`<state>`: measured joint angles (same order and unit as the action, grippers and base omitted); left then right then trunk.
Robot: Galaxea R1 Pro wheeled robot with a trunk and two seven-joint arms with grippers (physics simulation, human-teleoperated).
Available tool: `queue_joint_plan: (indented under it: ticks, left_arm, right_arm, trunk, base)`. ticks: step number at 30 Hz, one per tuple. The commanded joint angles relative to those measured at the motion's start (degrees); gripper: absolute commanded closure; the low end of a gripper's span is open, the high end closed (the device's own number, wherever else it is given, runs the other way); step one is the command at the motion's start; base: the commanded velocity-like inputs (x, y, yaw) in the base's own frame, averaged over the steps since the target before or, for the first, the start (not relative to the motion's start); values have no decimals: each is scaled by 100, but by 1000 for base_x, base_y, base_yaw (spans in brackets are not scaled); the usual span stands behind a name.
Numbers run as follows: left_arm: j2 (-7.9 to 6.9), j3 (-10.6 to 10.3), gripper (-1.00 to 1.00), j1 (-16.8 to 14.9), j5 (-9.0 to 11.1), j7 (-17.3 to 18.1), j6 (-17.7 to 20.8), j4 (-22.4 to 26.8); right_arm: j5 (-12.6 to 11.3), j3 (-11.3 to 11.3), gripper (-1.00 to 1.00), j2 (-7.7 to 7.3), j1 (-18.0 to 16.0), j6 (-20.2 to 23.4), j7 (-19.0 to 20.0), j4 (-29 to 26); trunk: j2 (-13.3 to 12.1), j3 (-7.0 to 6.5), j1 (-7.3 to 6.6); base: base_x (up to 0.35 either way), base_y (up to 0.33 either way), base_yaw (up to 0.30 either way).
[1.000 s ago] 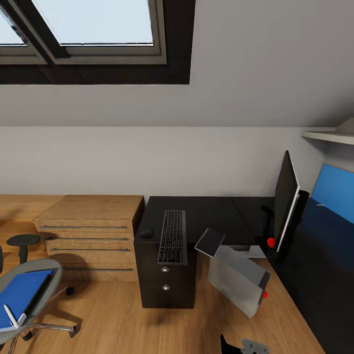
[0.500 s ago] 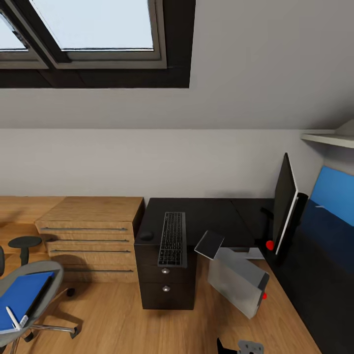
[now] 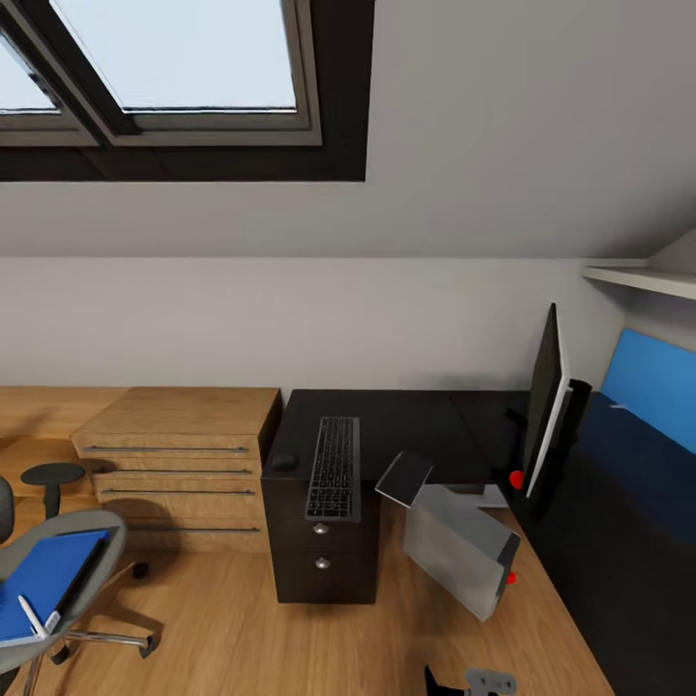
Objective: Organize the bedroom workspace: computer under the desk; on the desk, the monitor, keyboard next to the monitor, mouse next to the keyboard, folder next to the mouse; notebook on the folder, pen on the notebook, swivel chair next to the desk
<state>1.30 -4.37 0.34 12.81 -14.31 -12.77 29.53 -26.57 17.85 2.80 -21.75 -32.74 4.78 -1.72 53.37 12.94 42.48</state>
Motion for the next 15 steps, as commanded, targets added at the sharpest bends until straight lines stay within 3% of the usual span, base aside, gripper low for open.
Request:
queue_joint_plan:
  ticks: [1, 15]
  left_arm:
    - [-4, -46, -100, 1, 58, -44, -16, 8]
    - [-7, -46, -100, 1, 64, -39, 8, -8]
  right_arm:
    - [-60, 8, -100, 1, -5, -23, 50, 11]
    - [-64, 8, -100, 1, -5, -23, 50, 8]
  trunk:
    - [-37, -12, -22]
    - [-598, -263, -330]
  base:
    - [-37, -30, 0]
    - [-6, -5, 0]
